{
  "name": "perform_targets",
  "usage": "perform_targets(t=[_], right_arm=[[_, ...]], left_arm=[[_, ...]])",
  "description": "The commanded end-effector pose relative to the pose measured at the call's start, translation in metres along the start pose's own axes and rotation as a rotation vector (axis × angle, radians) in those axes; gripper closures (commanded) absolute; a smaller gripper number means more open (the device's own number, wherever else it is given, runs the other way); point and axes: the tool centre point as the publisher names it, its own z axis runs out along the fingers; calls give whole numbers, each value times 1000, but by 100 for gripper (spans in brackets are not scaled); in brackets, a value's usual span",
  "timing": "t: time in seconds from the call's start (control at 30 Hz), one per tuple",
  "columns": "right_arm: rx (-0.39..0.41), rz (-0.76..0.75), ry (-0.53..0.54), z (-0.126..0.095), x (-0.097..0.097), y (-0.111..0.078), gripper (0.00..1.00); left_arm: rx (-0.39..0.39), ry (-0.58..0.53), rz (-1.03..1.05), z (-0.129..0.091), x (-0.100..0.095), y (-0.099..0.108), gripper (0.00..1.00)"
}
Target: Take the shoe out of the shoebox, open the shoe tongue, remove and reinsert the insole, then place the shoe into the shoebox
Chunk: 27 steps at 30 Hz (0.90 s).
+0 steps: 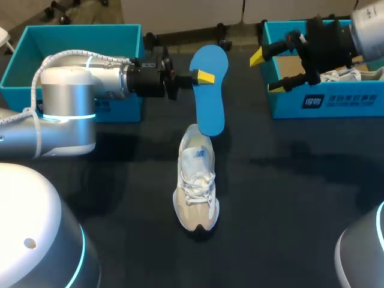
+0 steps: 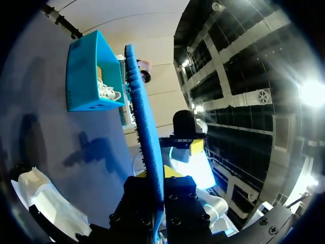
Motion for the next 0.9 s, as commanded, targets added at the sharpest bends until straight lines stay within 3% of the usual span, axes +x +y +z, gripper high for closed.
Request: perform_targets(t=[0.03, 0.43, 0.9], right_arm=[[-15, -1, 130, 2, -9, -3, 0], [-12, 17, 216, 9, -25, -1, 0], [7, 14, 240, 11, -25, 0, 0]], left_arm=[[0, -1, 0, 0, 0, 1, 100], [0, -1, 0, 0, 0, 1, 100], [0, -1, 0, 0, 0, 1, 100]])
